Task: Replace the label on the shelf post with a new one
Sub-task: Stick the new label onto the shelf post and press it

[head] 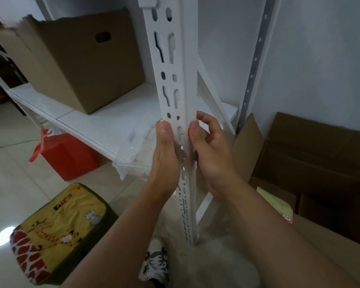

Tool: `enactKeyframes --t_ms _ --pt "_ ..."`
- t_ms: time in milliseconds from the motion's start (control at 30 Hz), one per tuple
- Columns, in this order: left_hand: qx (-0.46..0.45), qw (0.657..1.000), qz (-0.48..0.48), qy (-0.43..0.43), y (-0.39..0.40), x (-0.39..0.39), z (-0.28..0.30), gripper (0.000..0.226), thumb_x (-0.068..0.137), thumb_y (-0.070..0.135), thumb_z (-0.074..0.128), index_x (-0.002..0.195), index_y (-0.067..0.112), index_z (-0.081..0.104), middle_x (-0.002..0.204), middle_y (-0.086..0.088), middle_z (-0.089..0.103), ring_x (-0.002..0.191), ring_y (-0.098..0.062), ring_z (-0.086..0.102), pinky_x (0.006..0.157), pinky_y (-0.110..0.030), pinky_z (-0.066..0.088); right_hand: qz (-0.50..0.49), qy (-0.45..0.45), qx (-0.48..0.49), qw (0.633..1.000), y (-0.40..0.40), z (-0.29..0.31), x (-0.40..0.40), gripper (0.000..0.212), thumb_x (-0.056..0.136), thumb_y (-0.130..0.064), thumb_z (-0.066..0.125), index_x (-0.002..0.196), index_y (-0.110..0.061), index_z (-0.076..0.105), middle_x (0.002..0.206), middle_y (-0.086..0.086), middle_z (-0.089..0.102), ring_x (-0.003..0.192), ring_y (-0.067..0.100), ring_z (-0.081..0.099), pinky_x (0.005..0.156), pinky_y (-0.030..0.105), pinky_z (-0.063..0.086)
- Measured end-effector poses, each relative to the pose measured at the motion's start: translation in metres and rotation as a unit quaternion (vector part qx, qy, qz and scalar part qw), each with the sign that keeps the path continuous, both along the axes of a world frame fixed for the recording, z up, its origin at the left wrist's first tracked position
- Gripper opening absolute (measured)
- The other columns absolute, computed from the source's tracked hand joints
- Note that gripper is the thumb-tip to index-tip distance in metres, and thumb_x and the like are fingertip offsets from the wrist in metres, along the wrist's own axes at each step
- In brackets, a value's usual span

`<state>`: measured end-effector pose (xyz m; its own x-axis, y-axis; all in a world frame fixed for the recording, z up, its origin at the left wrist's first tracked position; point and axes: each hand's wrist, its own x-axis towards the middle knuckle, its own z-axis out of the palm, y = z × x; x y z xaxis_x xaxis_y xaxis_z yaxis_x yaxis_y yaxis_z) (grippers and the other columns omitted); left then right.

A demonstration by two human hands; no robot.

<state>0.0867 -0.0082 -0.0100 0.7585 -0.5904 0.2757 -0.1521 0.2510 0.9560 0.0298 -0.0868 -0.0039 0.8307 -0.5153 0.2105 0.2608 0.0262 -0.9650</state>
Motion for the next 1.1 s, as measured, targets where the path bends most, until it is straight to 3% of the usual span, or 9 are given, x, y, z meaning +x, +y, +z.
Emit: enactKeyframes --t_ms 133,367,433,533,667,833,900,1000,1100 --pt "0.011 1.000 0.012 -0.019 -0.0026 0.0017 -0.0011 0.070 0.090 0.060 0.018 0.131 0.012 0.049 0.118 0.000 0.066 0.111 -0.009 0.063 0.082 -0.017 0.052 -0.003 -0.012 0.034 0.999 0.0001 0.0007 0.0017 0.052 0.076 -0.051 0.051 0.124 -0.033 0.047 0.090 -0.020 0.073 0.090 0.001 0.069 0.071 0.017 0.055" --pt "0.008 1.000 0.005 -0.010 0.0007 -0.0001 -0.0002 0.064 0.088 0.063 0.017 0.127 0.024 0.052 0.117 0.009 0.065 0.112 0.001 0.060 0.084 -0.010 0.048 0.032 -0.012 0.097 0.995 0.0002 -0.0014 0.0031 0.041 0.088 -0.044 0.048 0.128 -0.031 0.047 0.105 -0.010 0.072 0.099 0.012 0.069 0.087 0.036 0.056" --pt "0.009 1.000 0.010 -0.010 0.0001 0.0006 -0.0002 0.062 0.090 0.065 0.018 0.124 0.026 0.051 0.115 0.010 0.065 0.110 0.002 0.061 0.082 -0.009 0.048 0.036 -0.012 0.110 0.993 -0.0008 -0.0004 0.0036 0.045 0.086 -0.044 0.048 0.127 -0.028 0.049 0.105 -0.009 0.073 0.098 0.012 0.070 0.084 0.033 0.057" --pt "0.008 1.000 0.016 -0.014 -0.0021 0.0031 -0.0014 0.075 0.084 0.070 0.025 0.131 0.018 0.048 0.121 0.004 0.064 0.114 -0.005 0.060 0.087 -0.016 0.049 0.036 -0.015 0.129 0.991 -0.0029 0.0019 0.0046 0.045 0.084 -0.041 0.050 0.124 -0.021 0.053 0.101 -0.006 0.074 0.095 0.012 0.071 0.078 0.028 0.057" --pt "0.005 1.000 0.016 -0.023 -0.0018 0.0046 -0.0021 0.081 0.079 0.072 0.027 0.135 0.018 0.046 0.127 0.001 0.061 0.119 -0.009 0.057 0.096 -0.026 0.046 0.049 -0.017 0.156 0.986 -0.0036 0.0024 0.0050 0.048 0.083 -0.041 0.053 0.126 -0.020 0.053 0.108 -0.001 0.073 0.101 0.018 0.069 0.086 0.036 0.057" --pt "0.010 0.999 0.023 -0.037 -0.0008 0.0054 -0.0025 0.080 0.080 0.071 0.027 0.131 0.013 0.047 0.123 -0.005 0.061 0.116 -0.012 0.059 0.095 -0.029 0.047 0.068 -0.032 0.206 0.976 -0.0038 0.0017 0.0034 0.035 0.098 -0.032 0.044 0.128 -0.016 0.054 0.116 0.006 0.070 0.106 0.022 0.067 0.087 0.036 0.056" --pt "0.008 0.999 0.027 -0.037 -0.0017 0.0036 -0.0012 0.073 0.084 0.068 0.028 0.128 0.014 0.047 0.120 -0.004 0.062 0.113 -0.011 0.060 0.094 -0.031 0.048 0.054 -0.021 0.204 0.977 -0.0051 0.0027 0.0049 0.034 0.098 -0.032 0.044 0.126 -0.015 0.055 0.114 0.006 0.070 0.105 0.022 0.068 0.087 0.037 0.056" --pt "0.011 0.997 0.052 -0.049 -0.0022 0.0019 0.0002 0.042 0.093 0.054 0.026 0.112 0.023 0.047 0.105 0.002 0.061 0.101 -0.009 0.061 0.090 -0.032 0.050 0.047 -0.015 0.206 0.977 -0.0064 0.0040 0.0080 0.033 0.097 -0.031 0.047 0.125 -0.014 0.055 0.112 0.006 0.071 0.102 0.021 0.069 0.086 0.037 0.057" --pt "0.013 0.998 0.046 -0.050 -0.0008 0.0004 0.0009 0.028 0.095 0.046 0.031 0.105 0.025 0.046 0.098 0.005 0.060 0.092 -0.003 0.062 0.080 -0.022 0.050 0.041 -0.007 0.201 0.979 -0.0063 0.0035 0.0079 0.034 0.097 -0.033 0.048 0.125 -0.015 0.055 0.113 0.005 0.071 0.101 0.020 0.069 0.086 0.036 0.057"
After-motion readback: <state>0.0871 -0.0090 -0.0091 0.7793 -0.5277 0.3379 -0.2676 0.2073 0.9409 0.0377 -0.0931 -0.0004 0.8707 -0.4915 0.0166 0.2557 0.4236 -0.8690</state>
